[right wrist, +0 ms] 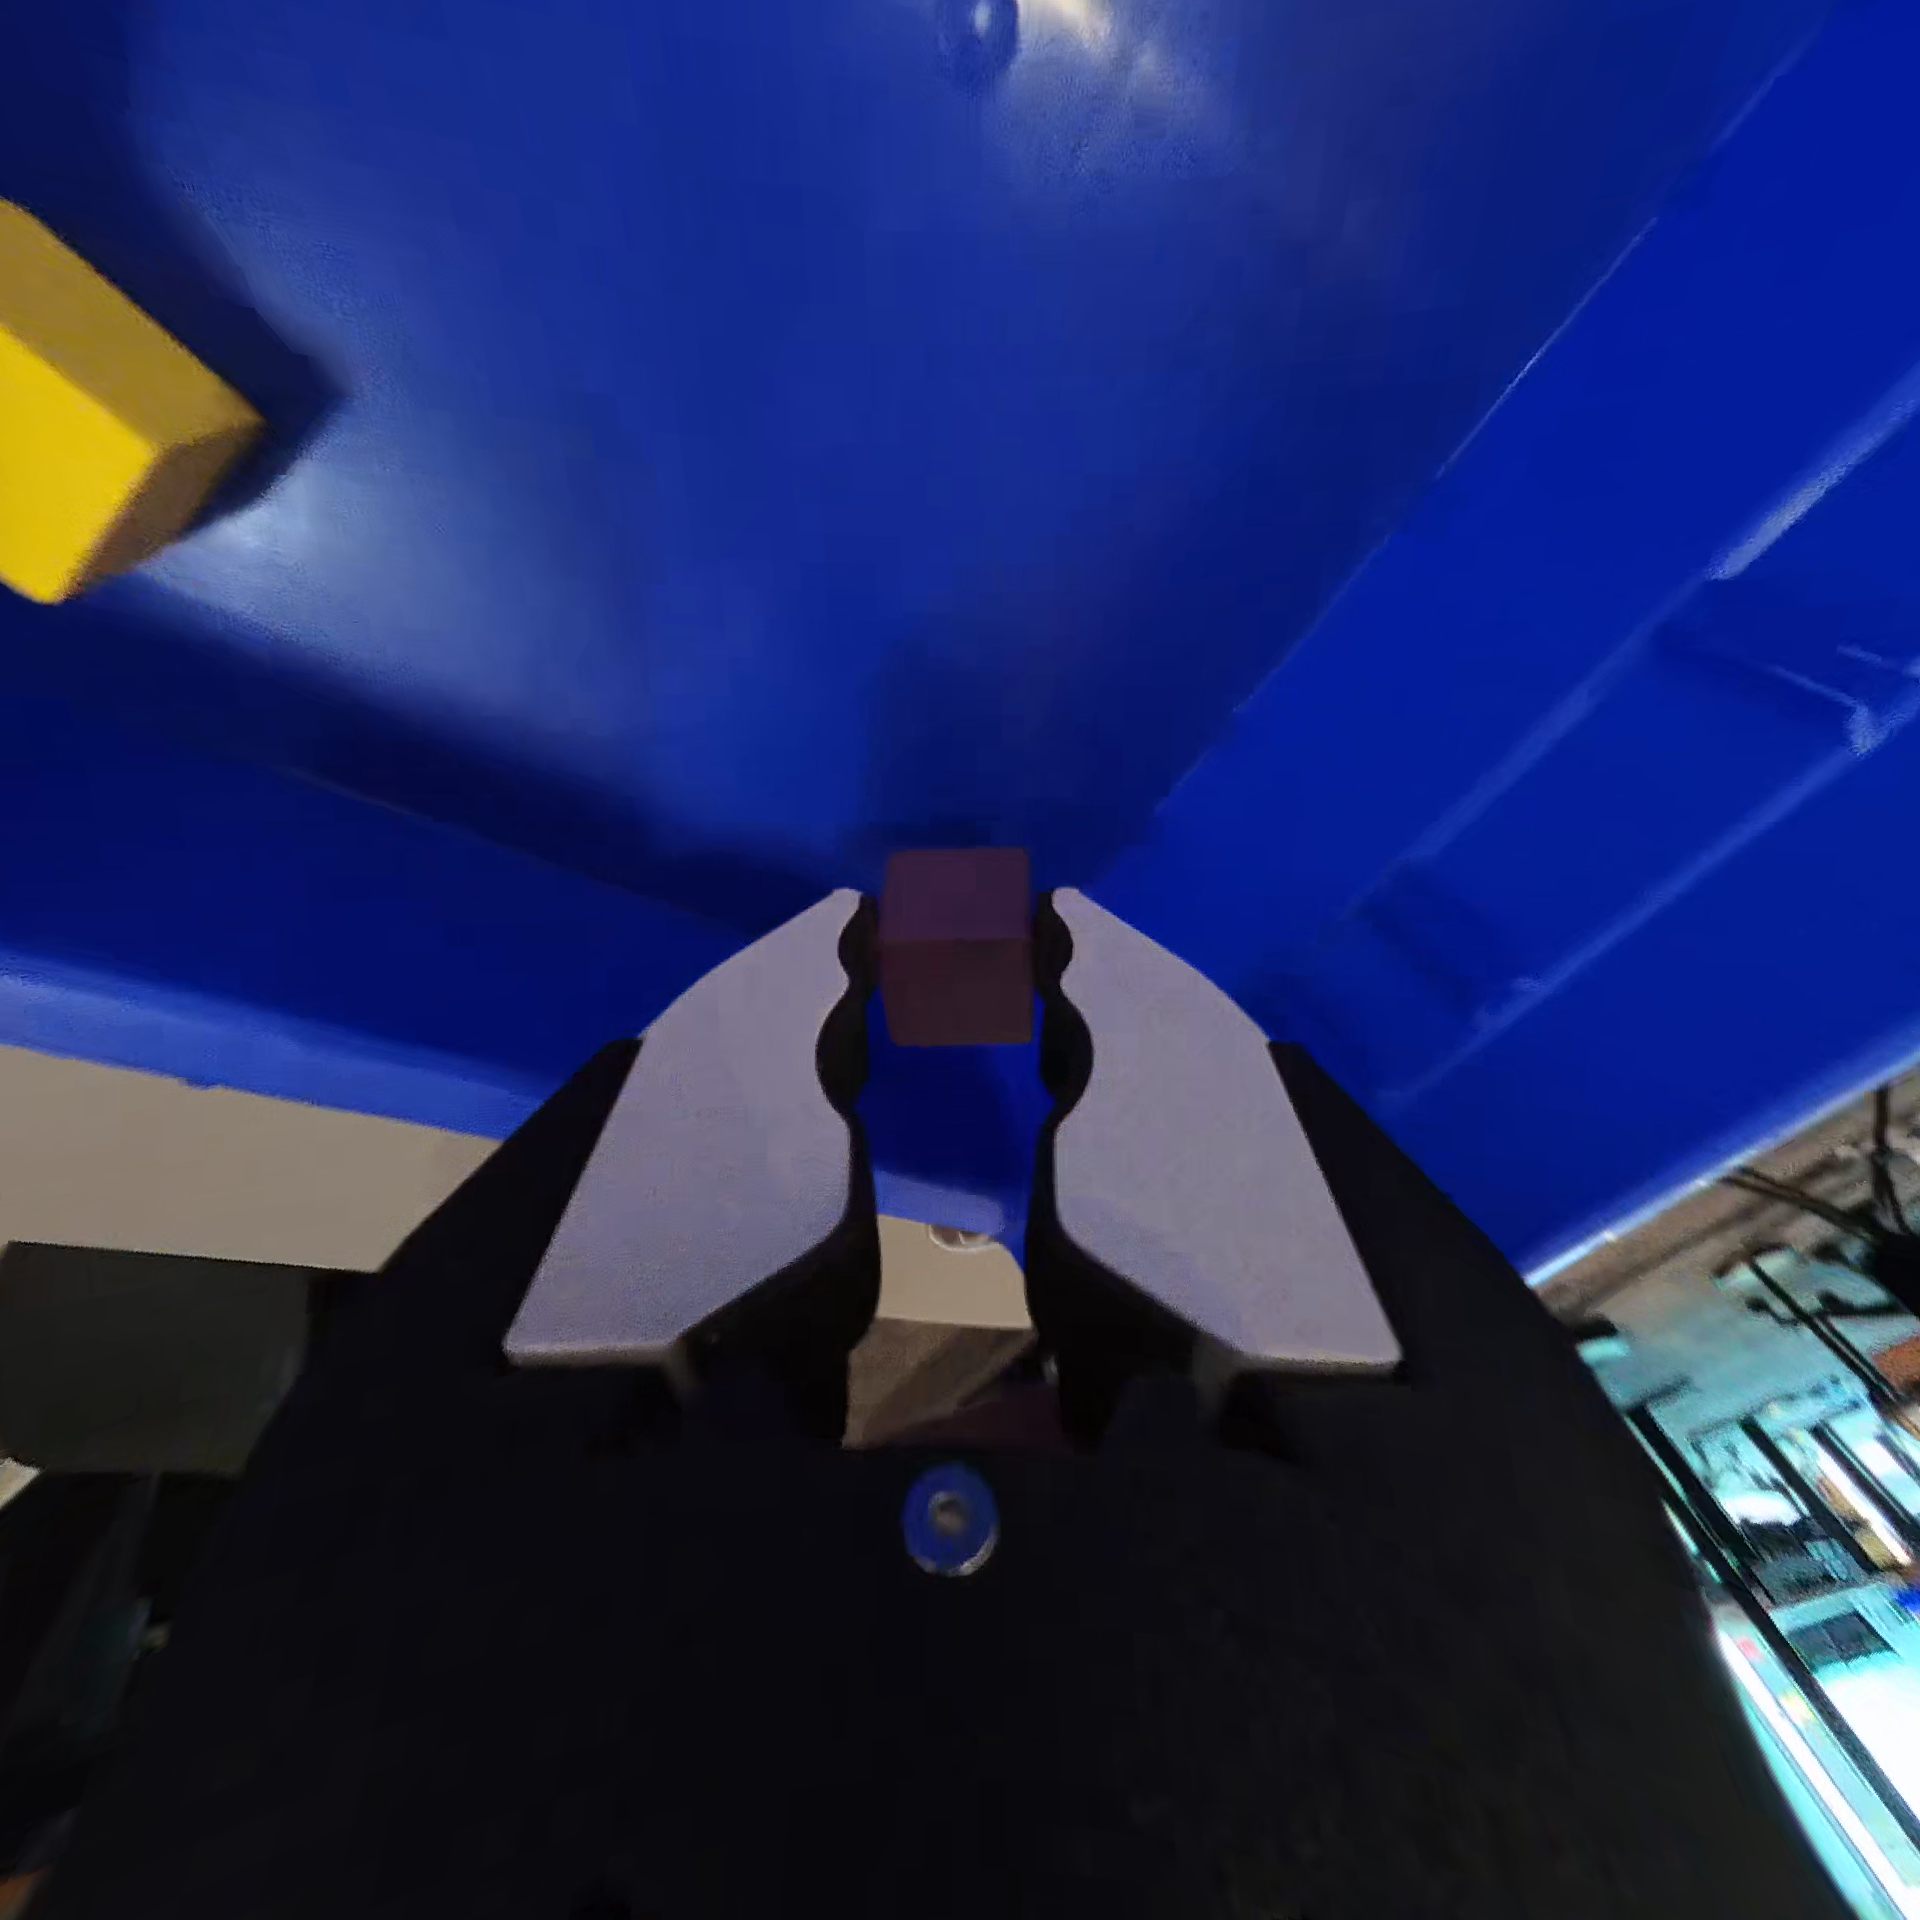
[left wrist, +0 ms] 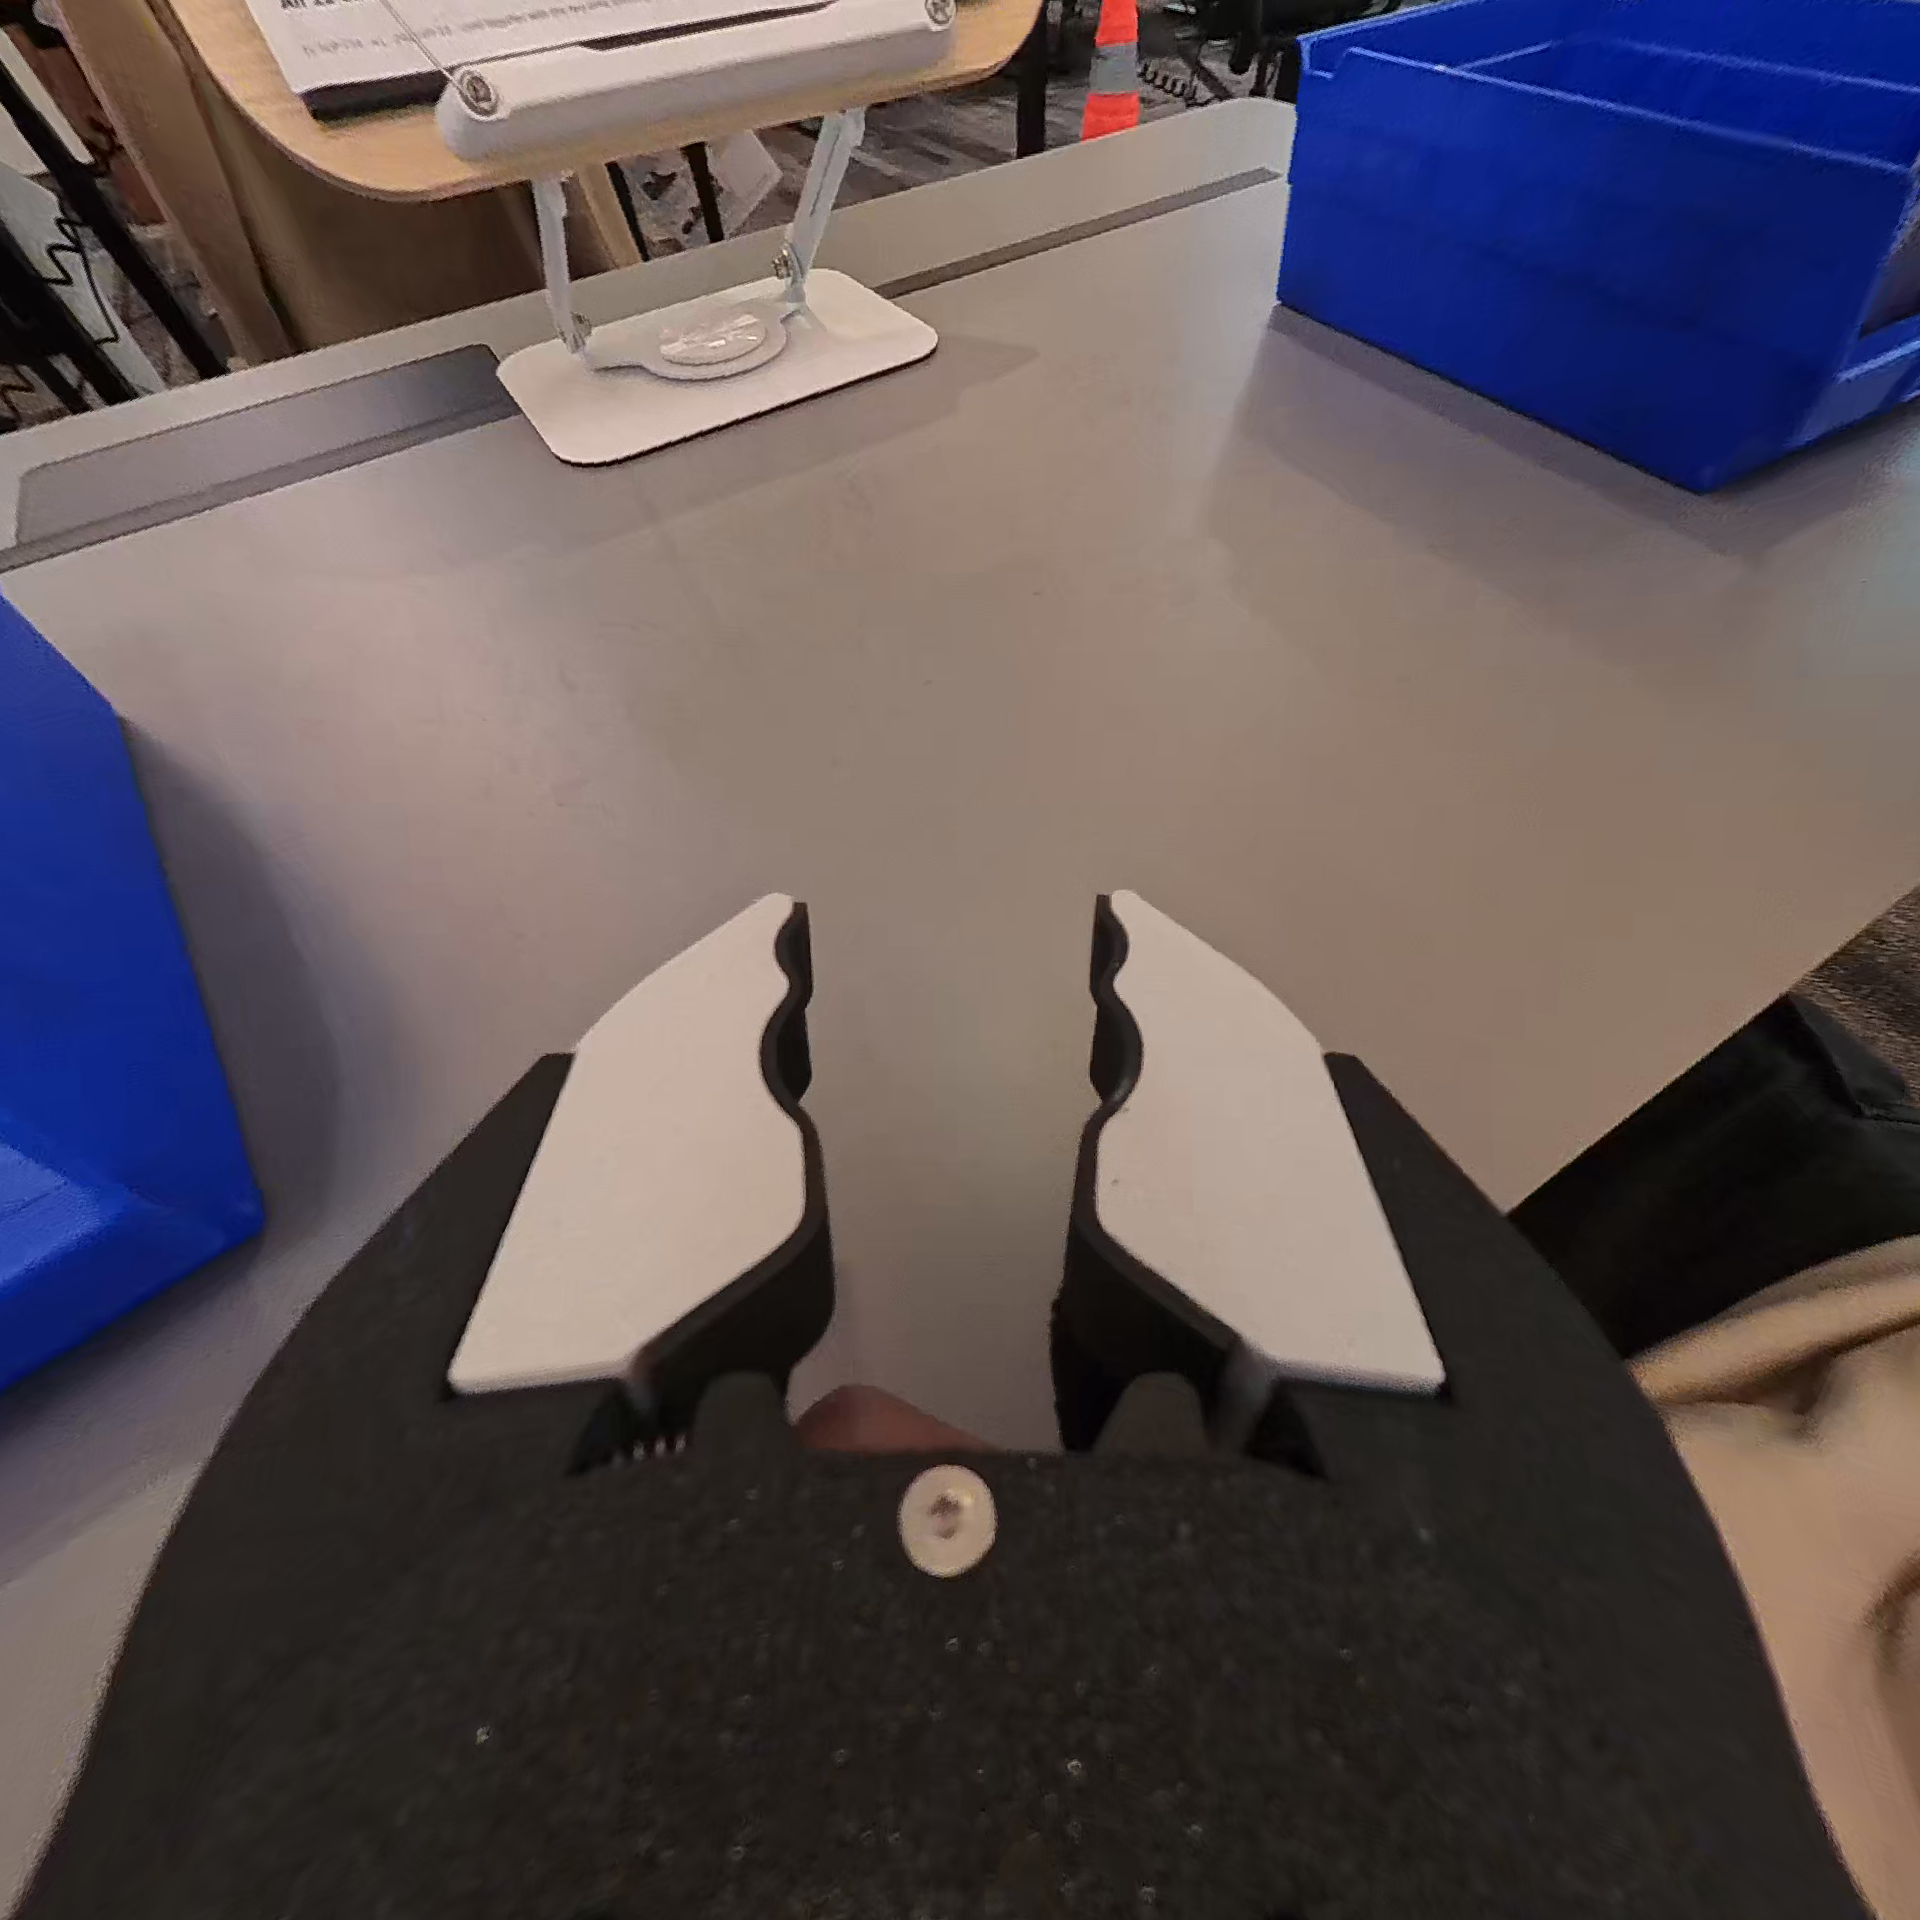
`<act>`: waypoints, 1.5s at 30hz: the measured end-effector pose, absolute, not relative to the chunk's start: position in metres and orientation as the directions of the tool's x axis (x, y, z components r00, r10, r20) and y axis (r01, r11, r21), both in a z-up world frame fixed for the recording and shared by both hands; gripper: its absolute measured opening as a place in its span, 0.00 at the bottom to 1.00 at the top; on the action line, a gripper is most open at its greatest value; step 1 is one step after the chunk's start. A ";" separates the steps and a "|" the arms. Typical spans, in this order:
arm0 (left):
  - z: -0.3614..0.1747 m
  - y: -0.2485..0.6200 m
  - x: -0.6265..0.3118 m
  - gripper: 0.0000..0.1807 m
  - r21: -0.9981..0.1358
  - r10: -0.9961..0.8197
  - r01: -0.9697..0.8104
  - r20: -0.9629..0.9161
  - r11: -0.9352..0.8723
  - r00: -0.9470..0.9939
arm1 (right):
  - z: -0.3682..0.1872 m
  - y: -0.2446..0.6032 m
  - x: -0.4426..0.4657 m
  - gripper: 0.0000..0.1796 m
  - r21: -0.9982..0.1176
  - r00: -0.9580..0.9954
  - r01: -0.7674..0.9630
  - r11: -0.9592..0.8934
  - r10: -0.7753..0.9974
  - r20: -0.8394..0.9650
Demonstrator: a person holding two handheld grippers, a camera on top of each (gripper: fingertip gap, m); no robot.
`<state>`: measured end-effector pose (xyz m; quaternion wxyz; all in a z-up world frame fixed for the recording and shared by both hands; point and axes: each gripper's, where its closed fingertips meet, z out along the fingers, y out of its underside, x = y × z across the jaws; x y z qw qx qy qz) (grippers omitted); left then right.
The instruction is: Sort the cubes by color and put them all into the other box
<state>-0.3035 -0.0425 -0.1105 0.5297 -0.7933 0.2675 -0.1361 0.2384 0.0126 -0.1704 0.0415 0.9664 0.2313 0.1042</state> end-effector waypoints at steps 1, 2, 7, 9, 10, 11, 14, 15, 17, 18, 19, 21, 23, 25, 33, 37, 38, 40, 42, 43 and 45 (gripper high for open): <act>-0.110 -0.044 -0.303 0.29 -0.914 -0.575 -0.276 -0.059 -0.297 0.816 | -0.173 0.012 0.243 0.16 0.166 0.866 0.433 -0.886 0.460 0.198; -0.110 -0.044 -0.303 0.29 -0.915 -0.580 -0.273 -0.055 -0.296 0.813 | -0.175 0.012 0.248 0.16 0.194 0.857 0.430 -0.882 0.466 0.219; -0.110 -0.042 -0.307 0.31 -0.920 -0.575 -0.257 -0.043 -0.296 0.817 | -0.175 0.012 0.250 0.20 0.181 0.839 0.446 -0.876 0.480 0.256; -0.110 -0.039 -0.311 0.31 -0.920 -0.563 -0.240 -0.027 -0.308 0.826 | -0.158 0.022 0.236 0.23 0.040 0.841 0.466 -0.884 0.456 0.292; -0.109 -0.038 -0.312 0.30 -0.922 -0.555 -0.233 -0.023 -0.310 0.831 | -0.141 0.033 0.217 0.22 -0.115 0.849 0.479 -0.870 0.426 0.312; -0.109 -0.036 -0.314 0.30 -0.923 -0.546 -0.228 -0.024 -0.310 0.838 | -0.118 0.041 0.190 0.22 -0.300 0.866 0.482 -0.823 0.396 0.306; -0.108 -0.029 -0.321 0.30 -0.931 -0.501 -0.217 -0.044 -0.293 0.865 | -0.048 0.030 0.085 0.25 -0.781 0.889 0.394 -0.484 0.416 0.191; -0.108 -0.026 -0.323 0.30 -0.933 -0.481 -0.213 -0.051 -0.289 0.875 | -0.035 0.017 0.051 0.24 -0.875 0.889 0.312 -0.371 0.438 0.132; -0.110 -0.023 -0.327 0.30 -0.933 -0.449 -0.207 -0.057 -0.293 0.891 | -0.034 -0.012 -0.009 0.22 -0.962 0.862 0.133 -0.240 0.507 -0.007; -0.113 -0.022 -0.328 0.30 -0.930 -0.440 -0.209 -0.058 -0.302 0.896 | -0.042 -0.023 -0.031 0.21 -0.978 0.849 0.060 -0.202 0.526 -0.056; -0.117 -0.021 -0.328 0.30 -0.925 -0.437 -0.214 -0.059 -0.315 0.898 | -0.049 -0.031 -0.045 0.17 -0.989 0.848 -0.004 -0.148 0.523 -0.081; -0.124 -0.021 -0.327 0.30 -0.916 -0.440 -0.227 -0.063 -0.331 0.896 | -0.066 -0.044 -0.060 0.15 -0.992 0.847 -0.090 -0.092 0.517 -0.125; -0.126 -0.021 -0.326 0.30 -0.911 -0.449 -0.249 -0.081 -0.328 0.890 | -0.090 -0.054 -0.072 0.19 -0.989 0.833 -0.030 -0.146 0.543 -0.105; -0.129 -0.018 -0.327 0.30 -0.905 -0.447 -0.264 -0.095 -0.333 0.890 | -0.095 -0.054 -0.070 0.20 -0.991 0.845 0.008 -0.137 0.530 -0.067; -0.136 -0.018 -0.330 0.29 -0.876 -0.437 -0.317 -0.140 -0.364 0.888 | -0.100 -0.055 -0.074 0.20 -0.987 0.823 0.040 -0.159 0.565 -0.058; -0.092 -0.001 -0.380 0.28 -0.881 -0.335 -0.289 -0.162 -0.375 0.928 | -0.103 -0.055 -0.081 0.20 -0.978 0.800 0.008 -0.209 0.588 -0.119; -0.075 0.010 -0.404 0.27 -0.885 -0.280 -0.259 -0.154 -0.388 0.947 | -0.103 -0.055 -0.083 0.20 -0.977 0.792 -0.003 -0.215 0.595 -0.133; -0.049 0.039 -0.448 0.28 -0.880 -0.188 -0.175 -0.100 -0.441 0.977 | -0.105 -0.056 -0.087 0.20 -0.975 0.783 0.006 -0.222 0.607 -0.133; -0.041 0.083 -0.494 0.28 -0.866 -0.076 -0.102 -0.074 -0.490 0.994 | -0.107 -0.057 -0.089 0.20 -0.975 0.778 0.024 -0.222 0.617 -0.122; -0.048 0.106 -0.516 0.29 -0.846 -0.015 -0.064 -0.066 -0.530 0.998 | -0.107 -0.057 -0.089 0.20 -0.975 0.776 0.027 -0.222 0.620 -0.120; -0.081 0.146 -0.539 0.31 -0.758 0.055 0.061 0.034 -0.649 0.998 | -0.108 -0.058 -0.091 0.20 -0.973 0.768 0.030 -0.231 0.629 -0.125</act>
